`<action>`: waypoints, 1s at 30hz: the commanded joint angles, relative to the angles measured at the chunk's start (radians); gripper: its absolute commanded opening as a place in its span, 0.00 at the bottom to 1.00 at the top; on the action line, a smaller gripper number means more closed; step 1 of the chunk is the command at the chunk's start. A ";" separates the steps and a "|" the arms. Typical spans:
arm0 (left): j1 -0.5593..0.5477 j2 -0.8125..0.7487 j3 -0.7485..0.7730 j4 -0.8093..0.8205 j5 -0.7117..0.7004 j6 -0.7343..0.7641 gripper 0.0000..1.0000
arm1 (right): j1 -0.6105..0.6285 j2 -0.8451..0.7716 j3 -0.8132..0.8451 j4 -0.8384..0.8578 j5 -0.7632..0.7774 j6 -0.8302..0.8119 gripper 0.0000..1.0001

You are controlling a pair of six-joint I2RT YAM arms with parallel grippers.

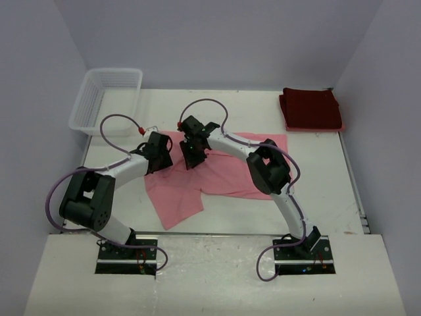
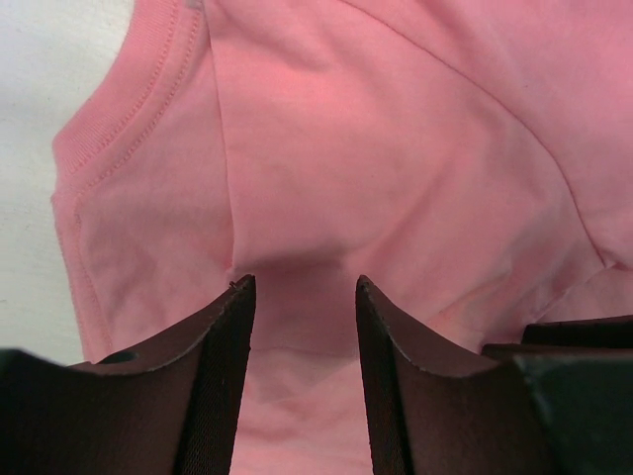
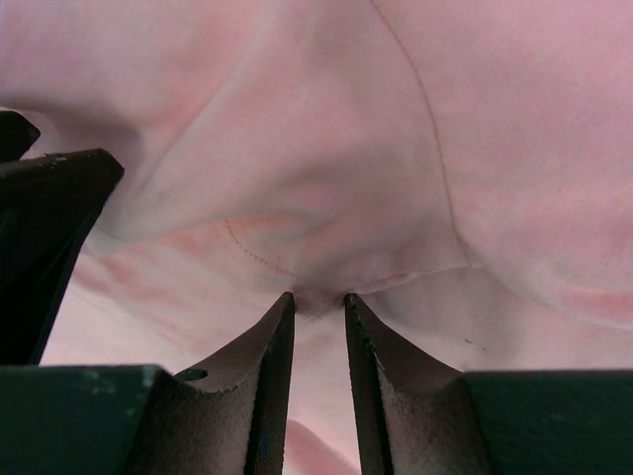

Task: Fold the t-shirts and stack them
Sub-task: Fold the flattened tshirt in 1/3 of the way

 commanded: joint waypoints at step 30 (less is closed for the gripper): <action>0.086 0.123 0.014 0.048 -0.009 0.020 0.47 | 0.006 -0.194 -0.208 0.075 0.093 0.015 0.02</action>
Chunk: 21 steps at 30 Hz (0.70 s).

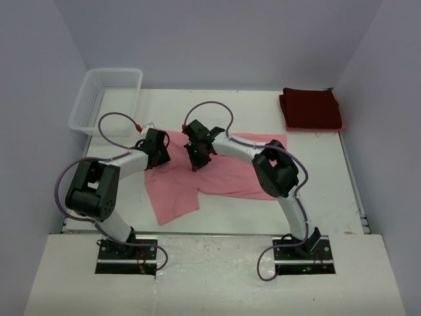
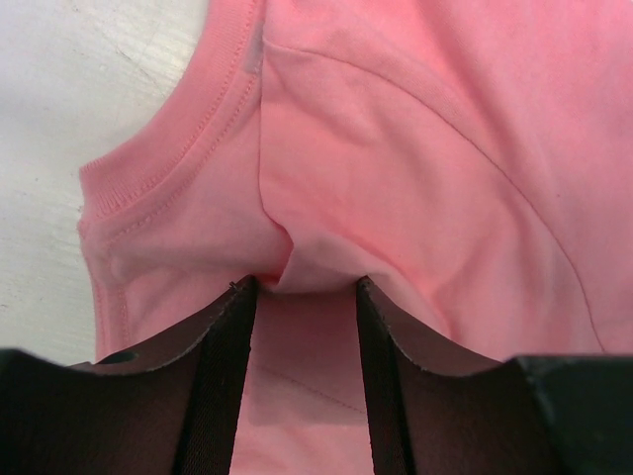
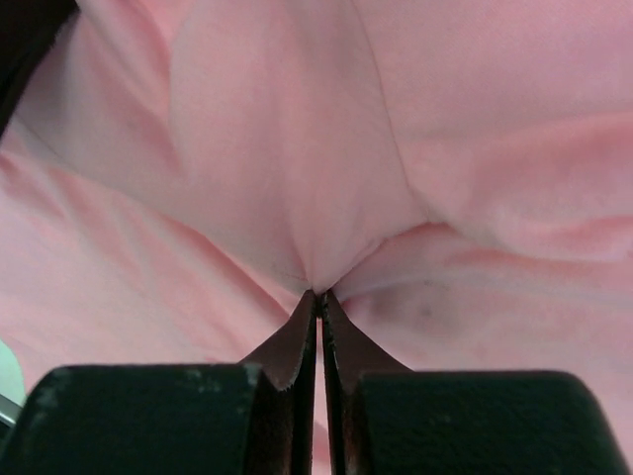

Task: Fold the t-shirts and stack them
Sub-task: Fold the flattened tshirt in 1/3 of the way

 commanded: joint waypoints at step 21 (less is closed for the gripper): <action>0.015 -0.179 -0.141 -0.084 0.017 -0.013 0.48 | 0.006 -0.111 -0.102 0.016 0.018 0.013 0.01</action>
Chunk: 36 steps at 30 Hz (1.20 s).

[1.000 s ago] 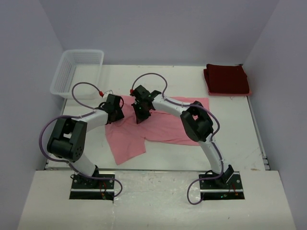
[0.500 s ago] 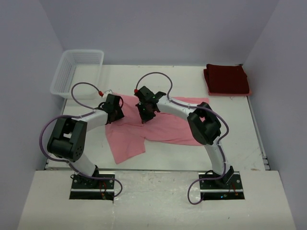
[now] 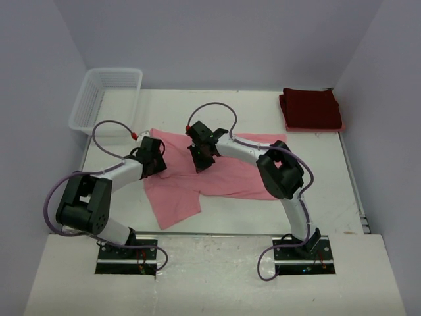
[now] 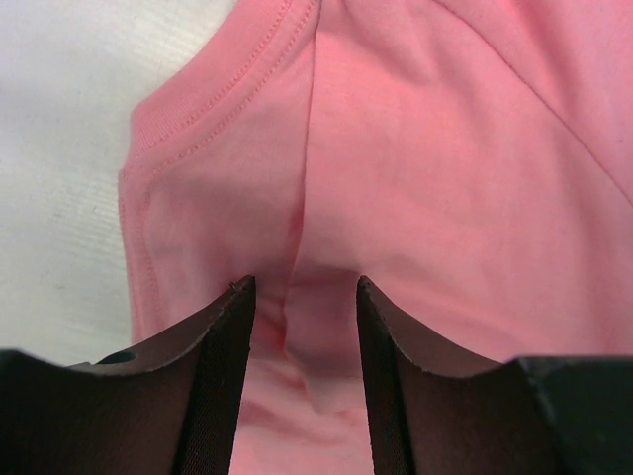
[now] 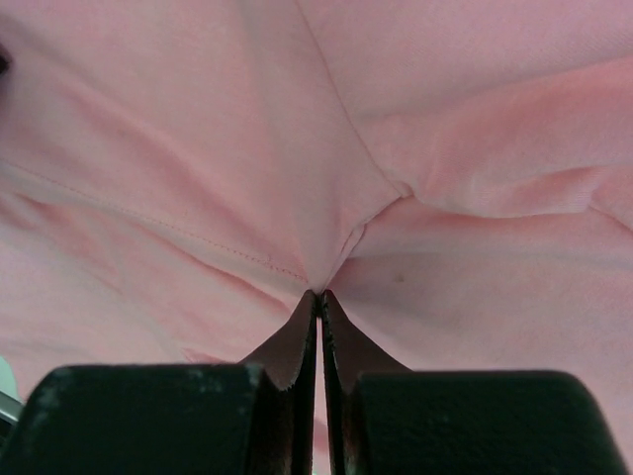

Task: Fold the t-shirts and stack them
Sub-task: Fold the flattened tshirt in 1/3 of the way

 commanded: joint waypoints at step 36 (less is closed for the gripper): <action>-0.049 0.331 0.510 0.004 0.162 0.201 0.00 | -0.293 -0.848 -0.721 -0.059 0.274 0.079 0.00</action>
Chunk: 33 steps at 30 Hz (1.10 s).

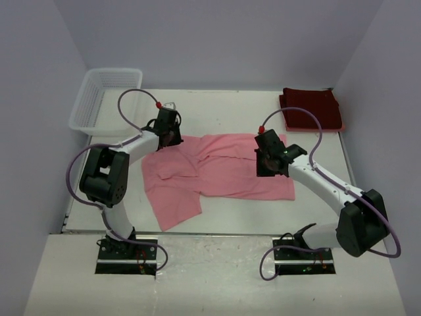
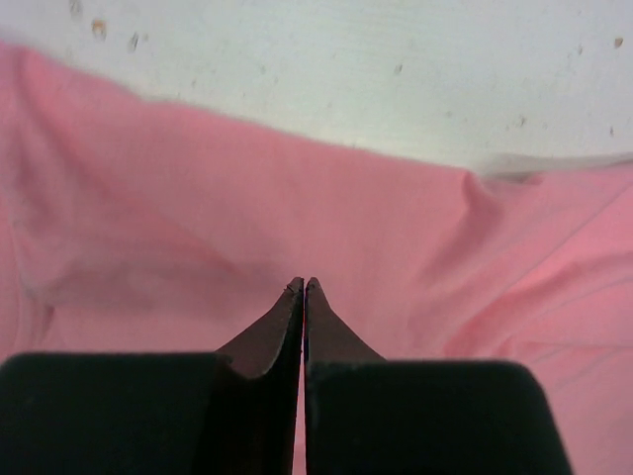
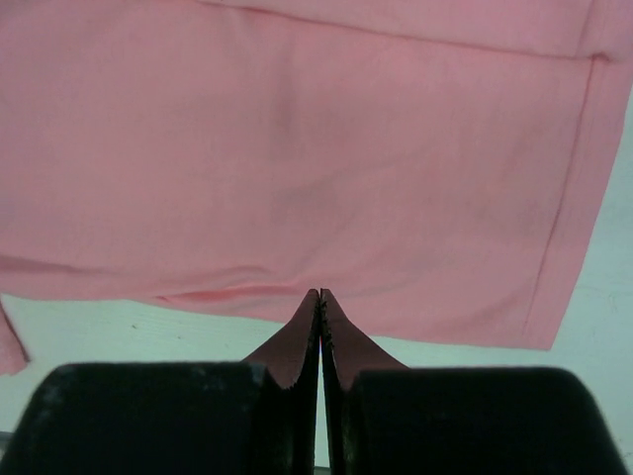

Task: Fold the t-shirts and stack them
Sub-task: Fold the flattened tshirt in 1/3 of the way

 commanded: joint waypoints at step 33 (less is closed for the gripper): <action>0.184 0.452 0.430 -0.080 0.094 0.094 0.00 | -0.129 0.191 -0.008 -0.087 0.087 0.136 0.29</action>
